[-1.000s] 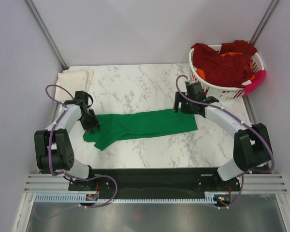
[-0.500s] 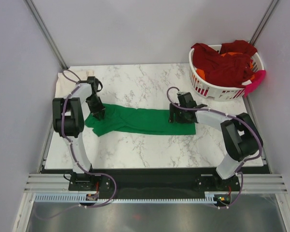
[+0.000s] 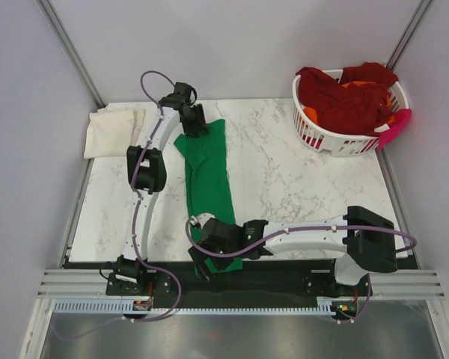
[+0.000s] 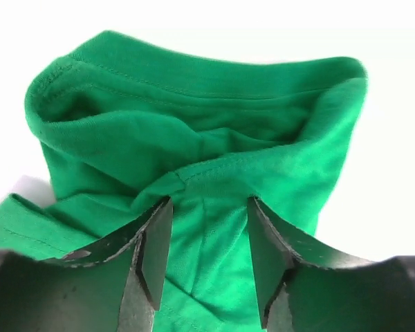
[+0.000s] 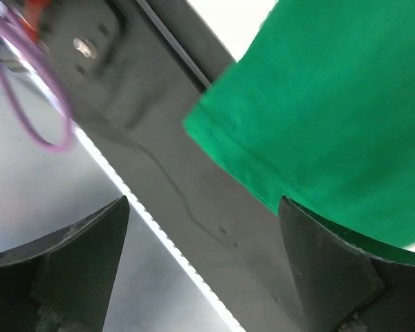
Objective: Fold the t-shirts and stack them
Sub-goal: Fold the tshirt
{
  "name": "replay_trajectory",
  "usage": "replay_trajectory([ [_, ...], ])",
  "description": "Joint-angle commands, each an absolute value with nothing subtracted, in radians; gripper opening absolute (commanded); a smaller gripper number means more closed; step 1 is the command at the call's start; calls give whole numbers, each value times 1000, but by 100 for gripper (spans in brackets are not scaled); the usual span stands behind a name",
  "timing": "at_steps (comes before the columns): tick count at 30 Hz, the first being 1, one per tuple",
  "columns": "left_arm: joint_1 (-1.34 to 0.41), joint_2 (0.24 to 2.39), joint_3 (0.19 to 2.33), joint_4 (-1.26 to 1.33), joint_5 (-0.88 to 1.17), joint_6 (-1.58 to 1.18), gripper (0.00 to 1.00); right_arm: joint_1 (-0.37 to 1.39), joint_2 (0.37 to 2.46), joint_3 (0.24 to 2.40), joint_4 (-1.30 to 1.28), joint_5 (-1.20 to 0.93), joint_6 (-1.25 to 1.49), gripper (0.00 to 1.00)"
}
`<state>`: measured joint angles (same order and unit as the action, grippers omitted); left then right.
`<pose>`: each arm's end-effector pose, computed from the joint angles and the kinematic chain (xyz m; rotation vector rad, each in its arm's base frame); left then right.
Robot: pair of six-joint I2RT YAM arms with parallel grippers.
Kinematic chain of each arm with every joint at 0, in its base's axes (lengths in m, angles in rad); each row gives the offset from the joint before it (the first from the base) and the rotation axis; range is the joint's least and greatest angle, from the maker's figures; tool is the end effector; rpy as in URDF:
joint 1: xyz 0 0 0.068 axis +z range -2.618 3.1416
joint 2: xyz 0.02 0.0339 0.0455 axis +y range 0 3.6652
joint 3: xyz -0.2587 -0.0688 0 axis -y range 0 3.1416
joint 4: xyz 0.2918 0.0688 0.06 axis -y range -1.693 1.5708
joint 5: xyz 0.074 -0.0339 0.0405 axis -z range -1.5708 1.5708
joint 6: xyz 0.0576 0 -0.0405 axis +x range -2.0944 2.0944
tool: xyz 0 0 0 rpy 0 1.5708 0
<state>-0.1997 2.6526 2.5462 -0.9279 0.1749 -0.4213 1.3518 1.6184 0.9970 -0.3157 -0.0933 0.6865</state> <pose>0.5976 -0.1312 0.1513 -0.2294 2.6395 -0.4436 0.0778 0.3743 0.1450 -0.9430 2.5997 0.8398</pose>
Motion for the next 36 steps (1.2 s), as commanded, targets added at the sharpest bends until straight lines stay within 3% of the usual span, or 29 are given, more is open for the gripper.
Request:
replay_trajectory([
  [1,-221,2536,2569,-723,382,-413,61,1315,1534,1170,-538,41,648,98],
  [3,-222,2463,2579,-703,383,-397,64,1284,1520,1238,-596,72,605,98],
  [4,-222,2429,2573,-693,382,-381,75,1269,1514,1268,-636,89,566,98],
  [7,-221,2304,2559,-686,371,-353,83,1165,1526,1389,-652,124,513,98],
  [11,-212,2061,2392,-689,292,-359,85,982,1597,1482,-601,120,474,98],
  [16,-204,1661,1921,-703,114,-399,85,780,1778,1650,-595,97,420,98],
  [24,-209,931,1170,-704,147,-492,82,539,2240,2100,-569,-87,405,92],
  [31,-209,611,907,-747,236,-445,84,492,2494,2353,-520,-123,408,85],
  [36,-210,525,822,-762,278,-453,84,492,2574,2342,-428,-152,423,81],
])
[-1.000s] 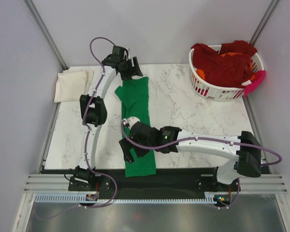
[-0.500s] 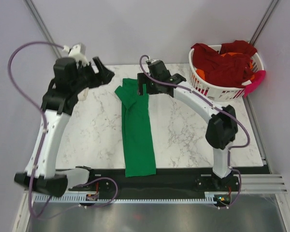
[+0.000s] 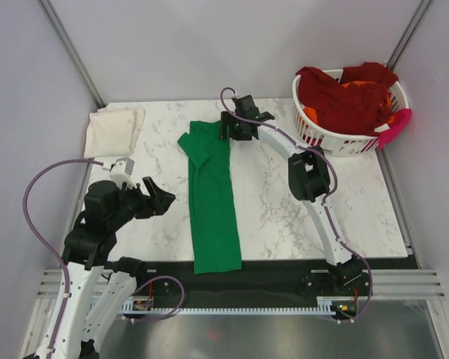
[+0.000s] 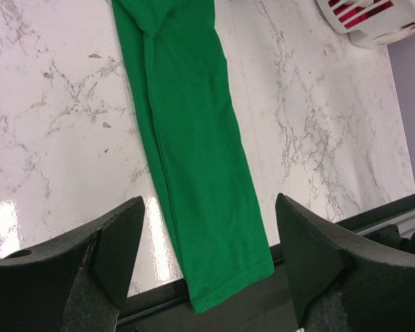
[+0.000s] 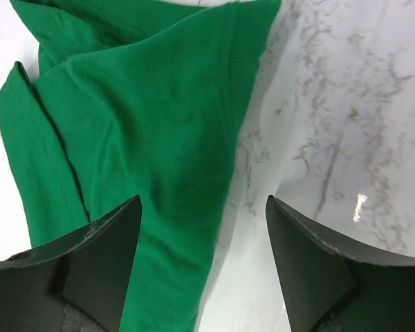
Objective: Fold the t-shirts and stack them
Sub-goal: Fold the tshirt
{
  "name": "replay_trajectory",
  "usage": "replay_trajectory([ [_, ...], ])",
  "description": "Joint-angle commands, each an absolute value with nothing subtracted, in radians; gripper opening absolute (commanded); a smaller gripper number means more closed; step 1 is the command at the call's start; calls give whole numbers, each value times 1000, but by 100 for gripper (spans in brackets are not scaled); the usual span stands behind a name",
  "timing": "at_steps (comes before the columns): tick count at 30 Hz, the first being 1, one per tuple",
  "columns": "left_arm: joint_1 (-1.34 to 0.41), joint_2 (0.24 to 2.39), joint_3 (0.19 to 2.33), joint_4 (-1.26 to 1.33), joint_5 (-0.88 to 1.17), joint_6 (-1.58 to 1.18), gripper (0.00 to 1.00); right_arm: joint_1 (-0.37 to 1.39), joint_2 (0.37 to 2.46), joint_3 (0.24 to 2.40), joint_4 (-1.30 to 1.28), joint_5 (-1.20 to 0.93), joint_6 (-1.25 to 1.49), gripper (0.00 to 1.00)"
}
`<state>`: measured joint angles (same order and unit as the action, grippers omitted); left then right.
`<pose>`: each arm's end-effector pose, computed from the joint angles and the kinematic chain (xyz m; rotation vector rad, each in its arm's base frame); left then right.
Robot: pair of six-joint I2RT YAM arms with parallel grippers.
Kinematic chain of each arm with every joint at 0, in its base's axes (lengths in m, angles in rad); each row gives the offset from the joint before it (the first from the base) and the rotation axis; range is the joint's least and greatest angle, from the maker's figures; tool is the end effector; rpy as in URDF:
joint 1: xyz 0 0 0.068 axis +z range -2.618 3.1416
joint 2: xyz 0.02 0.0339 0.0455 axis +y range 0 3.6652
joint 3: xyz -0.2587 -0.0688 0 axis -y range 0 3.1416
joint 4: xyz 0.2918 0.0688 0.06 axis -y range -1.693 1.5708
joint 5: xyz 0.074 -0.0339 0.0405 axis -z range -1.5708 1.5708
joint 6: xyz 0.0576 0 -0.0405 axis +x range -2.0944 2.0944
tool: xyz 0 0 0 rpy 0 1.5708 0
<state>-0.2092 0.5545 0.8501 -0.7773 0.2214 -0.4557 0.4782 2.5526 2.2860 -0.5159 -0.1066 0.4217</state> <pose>0.1706 -0.0492 0.3318 -0.1177 2.0979 -0.6347 0.5525 0.2933 0.1457 -0.1220 2.4162 0.5537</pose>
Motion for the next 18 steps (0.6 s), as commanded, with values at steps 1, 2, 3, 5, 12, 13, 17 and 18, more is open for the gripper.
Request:
replay_trajectory([
  [1,-210,520,816,-756,281,-459,84,492,2586,2353,-414,-152,431,80],
  [2,-210,519,818,-755,288,-453,84,492,2600,2361,-408,-150,434,79],
  [3,-210,520,821,-750,297,-448,84,489,2624,2367,-397,-147,439,75],
  [5,-212,531,818,-746,301,-445,84,489,2644,2378,-382,-127,448,63],
  [12,-209,551,810,-739,295,-449,83,434,2709,2391,-238,-28,505,0],
  [13,-209,551,810,-738,293,-451,83,427,2720,2420,-218,-29,502,0],
  [17,-209,546,807,-739,275,-456,82,397,2770,2474,-89,-91,462,16],
  [18,-209,548,807,-739,267,-460,82,399,2779,2482,-78,-65,453,28],
])
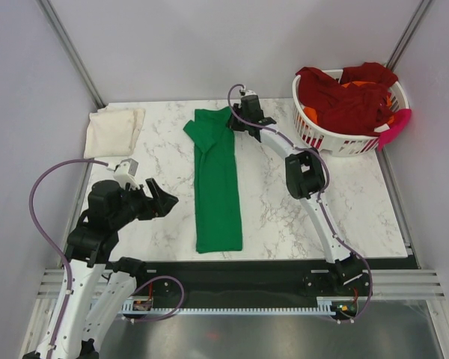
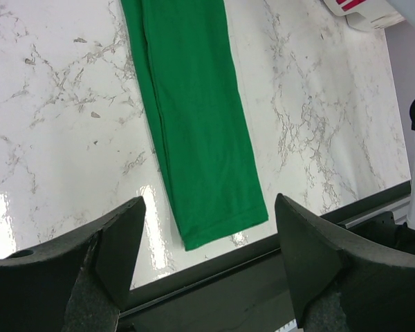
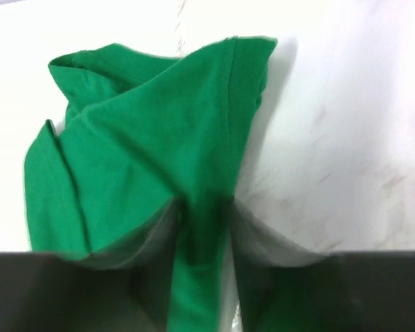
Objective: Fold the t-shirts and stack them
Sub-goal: Fold the tshirt
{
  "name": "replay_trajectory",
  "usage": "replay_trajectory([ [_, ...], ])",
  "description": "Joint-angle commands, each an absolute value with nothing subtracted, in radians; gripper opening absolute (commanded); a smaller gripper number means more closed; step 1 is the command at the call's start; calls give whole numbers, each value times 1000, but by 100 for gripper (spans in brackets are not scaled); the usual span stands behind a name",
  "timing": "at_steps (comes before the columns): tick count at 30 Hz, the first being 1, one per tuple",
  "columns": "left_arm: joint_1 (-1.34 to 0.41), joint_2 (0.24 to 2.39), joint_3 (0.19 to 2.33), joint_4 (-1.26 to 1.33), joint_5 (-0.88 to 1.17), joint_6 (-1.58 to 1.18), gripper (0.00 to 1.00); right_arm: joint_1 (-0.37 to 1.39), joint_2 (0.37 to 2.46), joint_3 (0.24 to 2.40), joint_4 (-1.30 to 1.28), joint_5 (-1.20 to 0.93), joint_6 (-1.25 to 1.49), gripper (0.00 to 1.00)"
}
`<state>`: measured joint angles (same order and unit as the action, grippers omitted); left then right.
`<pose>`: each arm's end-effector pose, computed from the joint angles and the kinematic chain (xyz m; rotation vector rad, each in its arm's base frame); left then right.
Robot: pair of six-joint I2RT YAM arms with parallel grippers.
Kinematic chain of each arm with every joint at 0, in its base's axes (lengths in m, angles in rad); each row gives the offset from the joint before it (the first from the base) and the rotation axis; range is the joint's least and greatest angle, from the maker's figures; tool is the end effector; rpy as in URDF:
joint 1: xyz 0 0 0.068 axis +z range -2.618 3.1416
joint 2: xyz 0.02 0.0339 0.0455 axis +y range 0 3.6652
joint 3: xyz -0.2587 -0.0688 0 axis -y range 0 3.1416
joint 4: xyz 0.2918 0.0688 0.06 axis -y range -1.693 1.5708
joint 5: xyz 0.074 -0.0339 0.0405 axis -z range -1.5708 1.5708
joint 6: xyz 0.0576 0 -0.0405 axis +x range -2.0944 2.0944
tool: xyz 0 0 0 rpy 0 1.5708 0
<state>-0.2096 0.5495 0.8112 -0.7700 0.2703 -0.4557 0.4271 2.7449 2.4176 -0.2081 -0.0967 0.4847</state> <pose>0.1717 -0.0523 0.3190 -0.0923 2.1300 -0.6809 0.6049 0.2814 0.1095 0.0027 2.1710 0.6384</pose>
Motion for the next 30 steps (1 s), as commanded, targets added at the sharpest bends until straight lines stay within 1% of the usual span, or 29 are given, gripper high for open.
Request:
replay_trajectory([
  [1,-209,549,805,-739,264,-462,82,396,2778,2474,-72,-40,443,50],
  [3,-210,557,807,-739,262,-462,82,385,2763,2450,-43,-32,434,97],
  [5,-209,566,807,-739,261,-460,82,376,2735,2422,-41,-35,411,98],
  [6,-209,569,807,-739,262,-462,82,373,2680,2395,-23,-41,402,98],
  [8,-209,566,807,-739,258,-462,82,370,2605,2271,-8,-48,381,98],
  [9,-209,563,807,-739,259,-462,81,368,2521,2223,58,-55,380,98],
  [10,-210,560,807,-738,258,-462,81,367,2481,2132,80,-69,380,98],
  [12,-209,555,805,-739,255,-463,81,359,2387,2063,113,-101,414,98],
  [13,-209,552,804,-739,246,-465,81,357,2366,2016,123,-177,432,95],
  [14,-209,549,804,-739,242,-465,81,350,2347,1994,132,-217,458,89],
  [15,-209,548,804,-739,241,-468,81,347,2318,1970,159,-265,504,79],
  [16,-209,548,804,-739,236,-468,80,345,2306,1921,179,-340,532,56],
  [20,-210,535,802,-741,233,-469,79,347,2292,1793,314,-510,670,15],
  [23,-210,523,802,-739,232,-469,79,347,2324,1727,373,-564,738,6],
  [26,-209,515,802,-739,229,-469,79,345,2370,1697,423,-624,806,0],
  [27,-209,515,802,-739,230,-471,79,344,2411,1687,478,-679,828,0],
  [30,-210,512,802,-739,229,-471,79,344,2483,1658,578,-751,910,0],
])
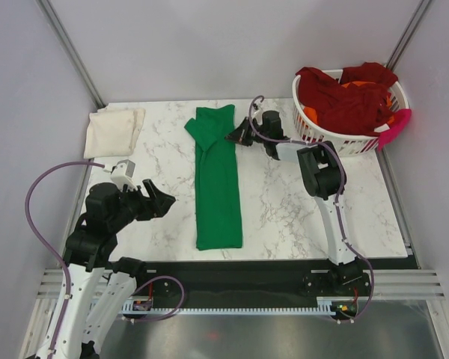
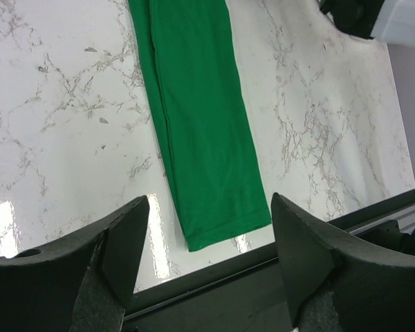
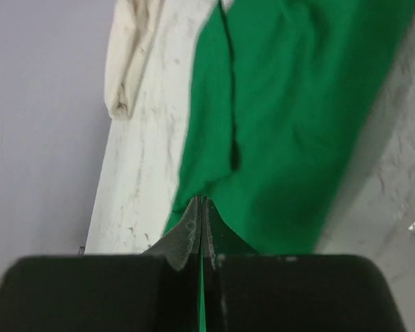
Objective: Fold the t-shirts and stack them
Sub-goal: Fold the tshirt
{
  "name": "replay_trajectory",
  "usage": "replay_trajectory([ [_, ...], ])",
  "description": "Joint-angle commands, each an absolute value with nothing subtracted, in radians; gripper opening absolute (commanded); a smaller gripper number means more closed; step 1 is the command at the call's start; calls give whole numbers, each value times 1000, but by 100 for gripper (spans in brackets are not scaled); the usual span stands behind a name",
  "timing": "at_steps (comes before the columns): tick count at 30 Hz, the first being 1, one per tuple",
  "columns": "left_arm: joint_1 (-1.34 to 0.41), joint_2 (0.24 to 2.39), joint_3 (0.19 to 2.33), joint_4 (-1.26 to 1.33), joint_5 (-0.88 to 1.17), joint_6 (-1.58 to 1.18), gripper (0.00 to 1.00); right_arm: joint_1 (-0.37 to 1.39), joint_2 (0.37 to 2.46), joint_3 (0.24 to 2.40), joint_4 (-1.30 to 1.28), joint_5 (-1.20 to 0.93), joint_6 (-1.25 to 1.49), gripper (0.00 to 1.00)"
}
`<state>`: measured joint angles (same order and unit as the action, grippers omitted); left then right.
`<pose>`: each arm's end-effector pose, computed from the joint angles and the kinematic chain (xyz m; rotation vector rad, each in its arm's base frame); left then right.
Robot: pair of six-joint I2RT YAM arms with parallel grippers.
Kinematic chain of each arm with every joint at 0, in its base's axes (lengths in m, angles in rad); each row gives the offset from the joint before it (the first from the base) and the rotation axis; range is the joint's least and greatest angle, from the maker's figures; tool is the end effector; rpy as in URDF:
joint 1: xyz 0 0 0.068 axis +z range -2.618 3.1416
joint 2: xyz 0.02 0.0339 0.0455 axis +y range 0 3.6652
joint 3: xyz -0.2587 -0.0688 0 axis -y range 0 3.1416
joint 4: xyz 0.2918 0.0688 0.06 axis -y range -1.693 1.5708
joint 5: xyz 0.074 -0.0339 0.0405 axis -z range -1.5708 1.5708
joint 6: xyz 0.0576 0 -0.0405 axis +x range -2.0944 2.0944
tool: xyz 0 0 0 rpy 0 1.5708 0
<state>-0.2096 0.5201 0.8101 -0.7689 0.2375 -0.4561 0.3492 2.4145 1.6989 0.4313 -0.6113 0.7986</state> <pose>0.1667 -0.0493 0.3231 -0.1068 2.0971 -0.6519 0.5423 0.2326 0.1053 -0.0154 2.0314 1.3284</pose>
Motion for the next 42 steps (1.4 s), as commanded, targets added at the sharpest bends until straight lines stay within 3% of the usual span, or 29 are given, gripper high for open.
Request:
replay_trajectory([
  [1,-210,514,802,-739,227,-471,79,345,2496,1648,581,-750,908,0],
  [10,-209,525,802,-739,227,-472,78,334,2467,1658,233,-543,663,0],
  [17,-209,517,802,-739,224,-472,77,344,2272,1687,28,-446,535,0],
  [25,-209,505,801,-739,219,-472,77,342,2157,1553,70,-580,595,0],
  [32,-209,494,801,-739,221,-474,77,345,2210,1448,144,-618,644,0],
  [42,-209,492,801,-739,218,-474,77,344,2218,1390,39,-480,571,0],
])
